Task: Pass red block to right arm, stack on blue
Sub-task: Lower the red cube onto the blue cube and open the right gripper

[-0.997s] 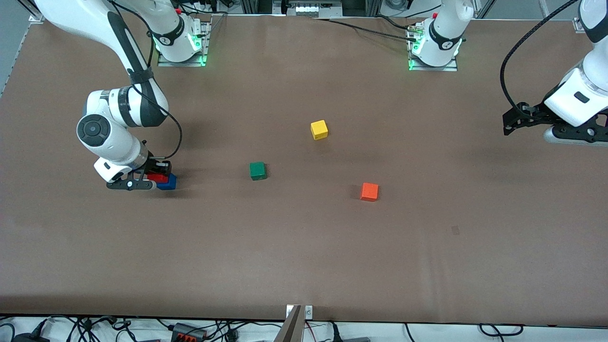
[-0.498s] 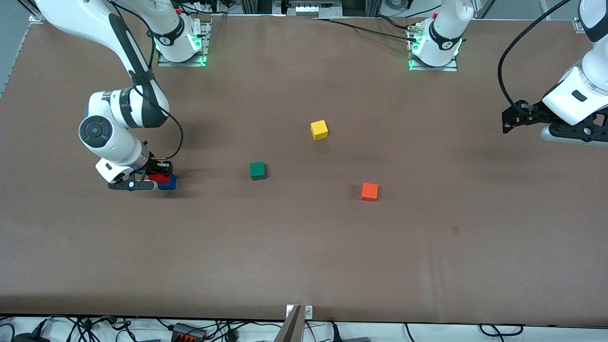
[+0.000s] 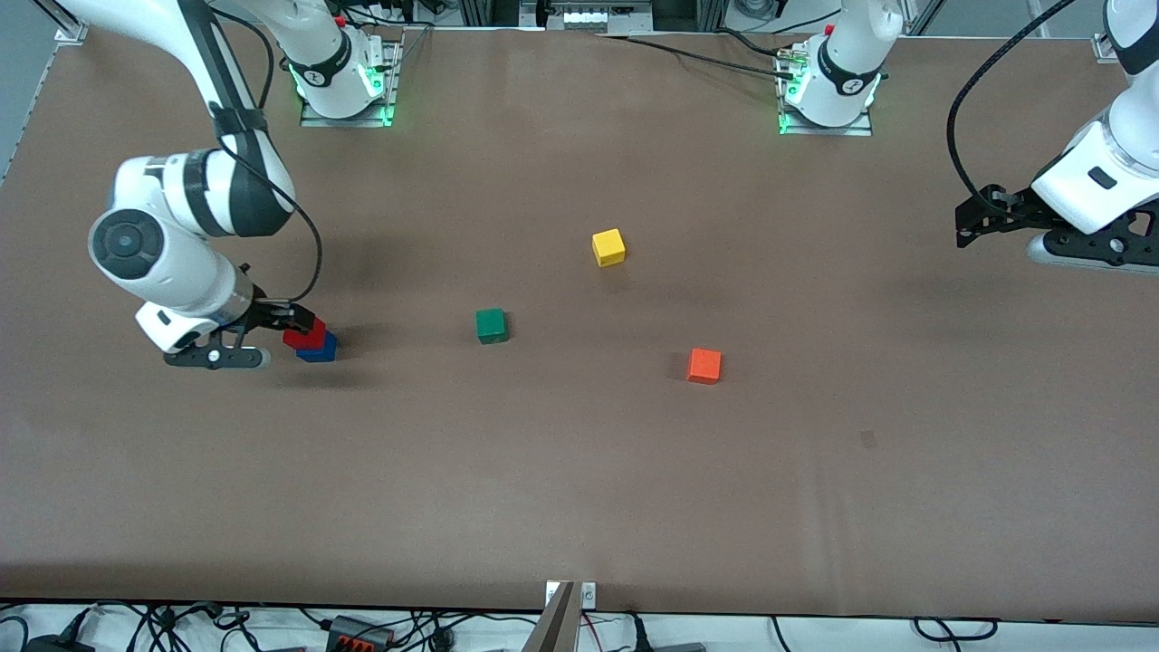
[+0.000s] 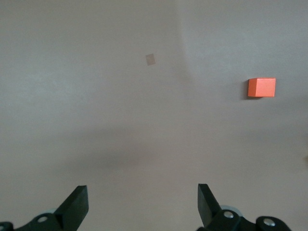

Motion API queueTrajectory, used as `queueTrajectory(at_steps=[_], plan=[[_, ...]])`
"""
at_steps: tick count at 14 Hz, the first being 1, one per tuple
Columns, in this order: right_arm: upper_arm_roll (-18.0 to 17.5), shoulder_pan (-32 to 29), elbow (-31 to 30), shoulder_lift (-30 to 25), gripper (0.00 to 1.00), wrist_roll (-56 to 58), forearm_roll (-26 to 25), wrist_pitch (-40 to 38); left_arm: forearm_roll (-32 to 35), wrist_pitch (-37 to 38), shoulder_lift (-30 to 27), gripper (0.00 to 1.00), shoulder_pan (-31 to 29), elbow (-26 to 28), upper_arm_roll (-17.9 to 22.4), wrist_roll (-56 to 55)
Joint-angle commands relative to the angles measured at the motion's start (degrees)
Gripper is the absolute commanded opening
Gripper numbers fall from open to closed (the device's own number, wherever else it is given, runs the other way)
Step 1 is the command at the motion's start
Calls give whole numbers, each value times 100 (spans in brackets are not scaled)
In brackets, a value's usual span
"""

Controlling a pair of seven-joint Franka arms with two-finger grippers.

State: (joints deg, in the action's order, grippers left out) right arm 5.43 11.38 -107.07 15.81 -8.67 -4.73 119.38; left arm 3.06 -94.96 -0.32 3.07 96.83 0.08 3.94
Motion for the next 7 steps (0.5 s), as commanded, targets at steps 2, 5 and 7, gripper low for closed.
queueTrajectory(at_steps=[2, 5, 7], plan=[[-25, -22, 1229, 1, 100, 24, -10, -1326, -166, 136, -21, 100, 9, -94, 18, 143], [19, -57, 2047, -8, 100, 59, 7, -2083, -166, 145, -21, 100, 9, -94, 18, 143], [28, -101, 2417, 1, 100, 50, 7, -2409, -166, 154, -21, 100, 0, -94, 18, 151]])
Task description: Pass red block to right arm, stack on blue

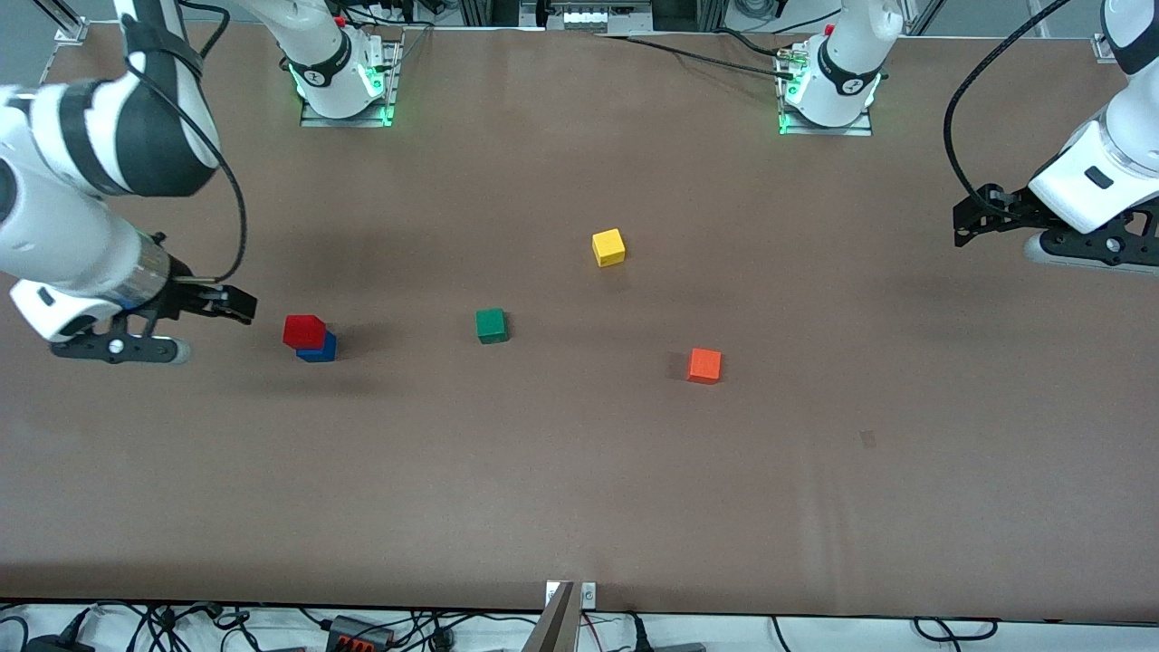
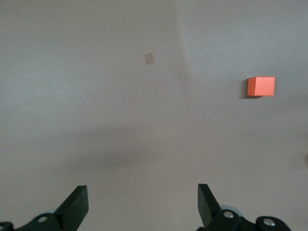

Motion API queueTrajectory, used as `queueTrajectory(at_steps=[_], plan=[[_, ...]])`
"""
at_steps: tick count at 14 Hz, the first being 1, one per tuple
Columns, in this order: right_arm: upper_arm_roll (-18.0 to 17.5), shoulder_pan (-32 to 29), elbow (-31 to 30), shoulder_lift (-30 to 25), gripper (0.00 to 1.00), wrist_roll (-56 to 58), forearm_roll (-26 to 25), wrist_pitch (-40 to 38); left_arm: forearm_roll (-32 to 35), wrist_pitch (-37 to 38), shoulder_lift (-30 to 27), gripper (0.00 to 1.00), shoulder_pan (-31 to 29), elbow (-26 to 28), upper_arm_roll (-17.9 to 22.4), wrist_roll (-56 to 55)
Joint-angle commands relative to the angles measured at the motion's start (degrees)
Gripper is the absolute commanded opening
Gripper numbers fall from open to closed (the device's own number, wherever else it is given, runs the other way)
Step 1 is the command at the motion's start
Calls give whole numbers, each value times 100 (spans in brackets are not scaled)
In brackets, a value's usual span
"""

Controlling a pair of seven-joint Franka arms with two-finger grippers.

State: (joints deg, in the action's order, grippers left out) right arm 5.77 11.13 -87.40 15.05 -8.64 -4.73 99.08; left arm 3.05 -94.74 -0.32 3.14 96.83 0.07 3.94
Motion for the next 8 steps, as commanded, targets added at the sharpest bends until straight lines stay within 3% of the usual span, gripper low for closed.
queueTrajectory(at_steps=[1, 8], plan=[[12, -146, 495, 68, 100, 46, 33, -416, -164, 148, -29, 100, -15, -85, 19, 151], [117, -505, 530, -283, 100, 194, 270, -416, -164, 210, -29, 100, -15, -94, 19, 160]])
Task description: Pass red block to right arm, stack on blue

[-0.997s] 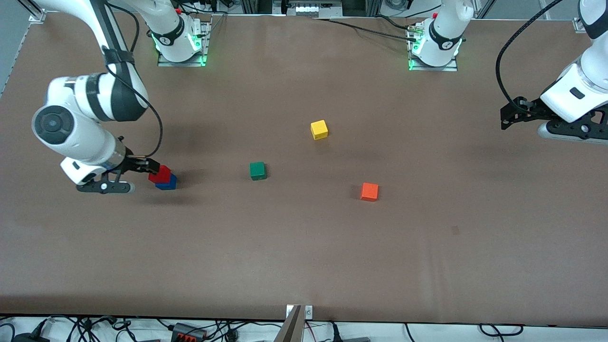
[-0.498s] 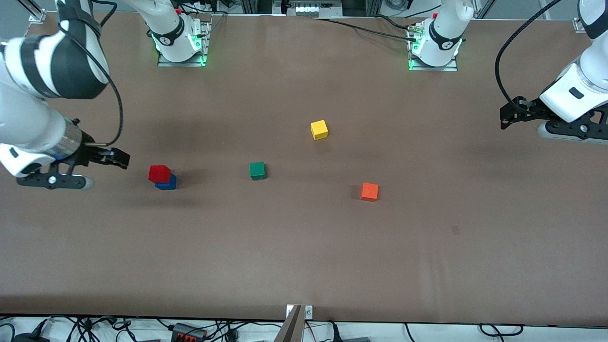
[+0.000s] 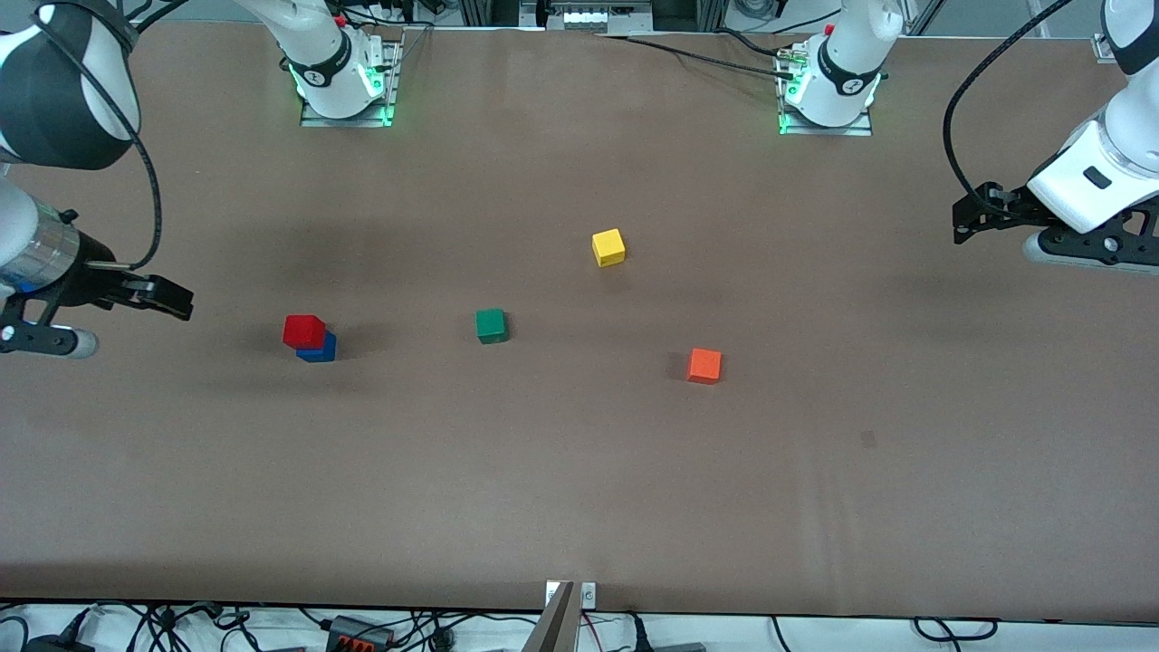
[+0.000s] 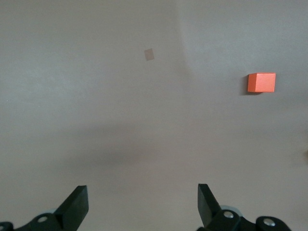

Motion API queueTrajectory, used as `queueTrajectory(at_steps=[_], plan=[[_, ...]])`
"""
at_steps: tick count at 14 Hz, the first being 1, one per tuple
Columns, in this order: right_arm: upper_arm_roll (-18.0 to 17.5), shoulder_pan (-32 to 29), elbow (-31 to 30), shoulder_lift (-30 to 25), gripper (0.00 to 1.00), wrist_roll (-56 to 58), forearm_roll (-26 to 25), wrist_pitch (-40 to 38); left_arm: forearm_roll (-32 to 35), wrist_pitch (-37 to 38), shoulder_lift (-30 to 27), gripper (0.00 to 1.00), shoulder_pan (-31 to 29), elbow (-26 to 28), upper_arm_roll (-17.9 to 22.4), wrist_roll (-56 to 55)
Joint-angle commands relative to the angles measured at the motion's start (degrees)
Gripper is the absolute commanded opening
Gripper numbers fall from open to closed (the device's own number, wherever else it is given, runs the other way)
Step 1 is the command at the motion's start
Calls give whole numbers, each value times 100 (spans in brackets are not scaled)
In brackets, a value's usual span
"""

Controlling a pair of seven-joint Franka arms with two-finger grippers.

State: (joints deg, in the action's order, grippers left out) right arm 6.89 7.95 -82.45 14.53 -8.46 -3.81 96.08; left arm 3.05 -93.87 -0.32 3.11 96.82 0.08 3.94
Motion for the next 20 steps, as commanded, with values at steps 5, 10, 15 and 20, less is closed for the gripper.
queueTrajectory(at_steps=[5, 10, 15, 20], plan=[[-257, -926, 36, -556, 100, 854, 645, -186, -164, 132, -29, 100, -21, -93, 18, 160], [-470, -1050, -25, -670, 100, 837, 452, -547, -164, 132, -29, 100, -30, -93, 18, 160], [-470, -1006, -990, -1232, 100, 837, 390, -117, -164, 132, -29, 100, -30, -93, 18, 160], [-461, -997, -1334, -1452, 100, 881, 364, -55, -164, 132, -29, 100, -30, -93, 18, 160]])
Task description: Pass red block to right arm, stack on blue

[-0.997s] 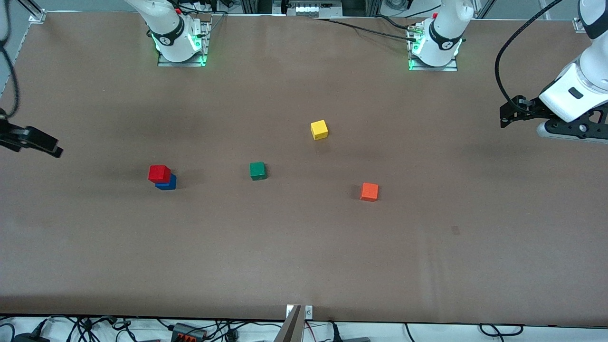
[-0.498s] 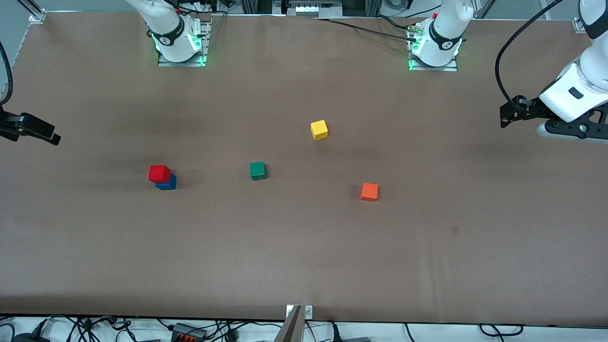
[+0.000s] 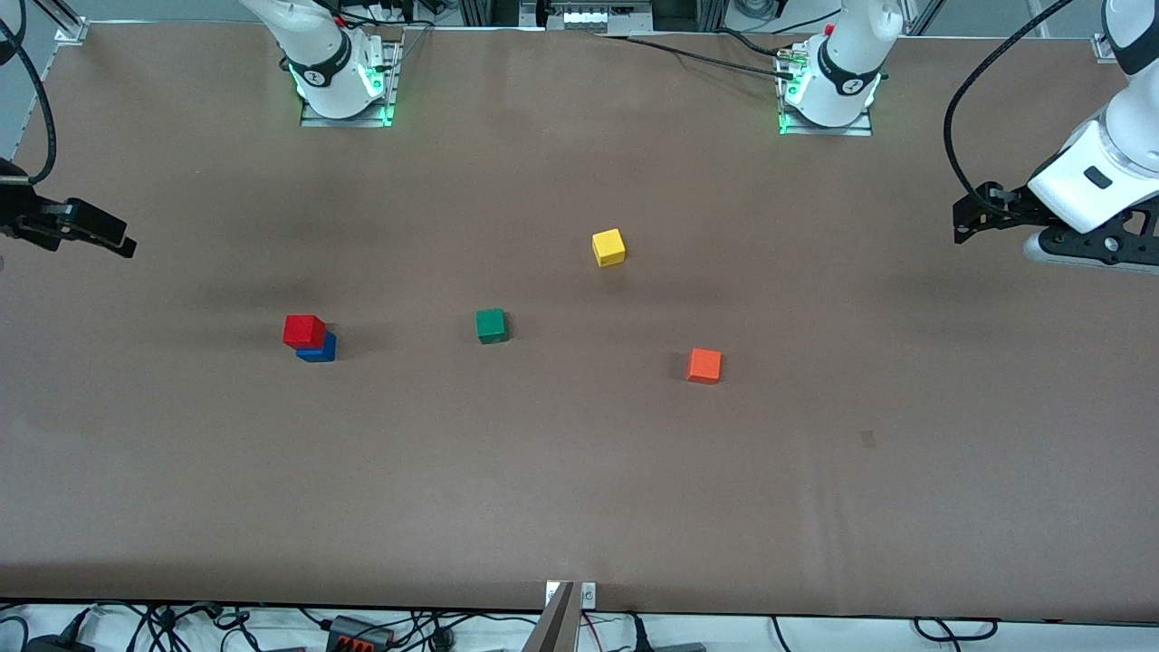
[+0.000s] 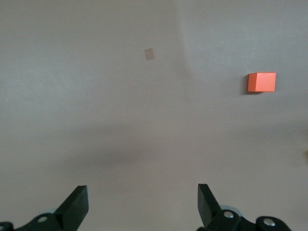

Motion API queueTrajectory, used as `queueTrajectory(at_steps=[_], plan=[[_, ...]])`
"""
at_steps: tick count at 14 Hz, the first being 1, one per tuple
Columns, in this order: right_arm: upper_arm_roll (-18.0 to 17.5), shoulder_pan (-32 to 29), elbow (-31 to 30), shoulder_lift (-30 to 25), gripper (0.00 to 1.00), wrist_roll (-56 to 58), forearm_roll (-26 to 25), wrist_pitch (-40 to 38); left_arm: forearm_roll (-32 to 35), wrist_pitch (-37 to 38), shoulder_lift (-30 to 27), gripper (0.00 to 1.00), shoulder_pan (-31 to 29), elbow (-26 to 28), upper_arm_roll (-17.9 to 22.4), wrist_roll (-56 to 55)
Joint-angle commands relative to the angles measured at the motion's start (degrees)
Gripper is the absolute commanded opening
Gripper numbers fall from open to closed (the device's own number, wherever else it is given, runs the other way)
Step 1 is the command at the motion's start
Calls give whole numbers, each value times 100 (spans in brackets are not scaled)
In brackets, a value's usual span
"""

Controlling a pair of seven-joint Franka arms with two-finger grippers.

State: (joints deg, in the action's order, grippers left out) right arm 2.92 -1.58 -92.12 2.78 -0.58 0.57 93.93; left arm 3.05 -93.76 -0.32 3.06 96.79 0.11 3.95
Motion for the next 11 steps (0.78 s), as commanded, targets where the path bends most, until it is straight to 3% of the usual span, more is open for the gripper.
queueTrajectory(at_steps=[1, 3, 11], plan=[[-64, -44, -507, -365, 100, 145, -153, 326, -164, 121, -29, 100, -25, -90, 15, 158], [-64, -44, -710, -498, 100, 251, -163, 442, -164, 112, -20, 100, -25, -90, 15, 158], [-64, -44, -491, -481, 100, 199, -154, 160, -164, 112, -20, 100, -25, -90, 15, 158]])
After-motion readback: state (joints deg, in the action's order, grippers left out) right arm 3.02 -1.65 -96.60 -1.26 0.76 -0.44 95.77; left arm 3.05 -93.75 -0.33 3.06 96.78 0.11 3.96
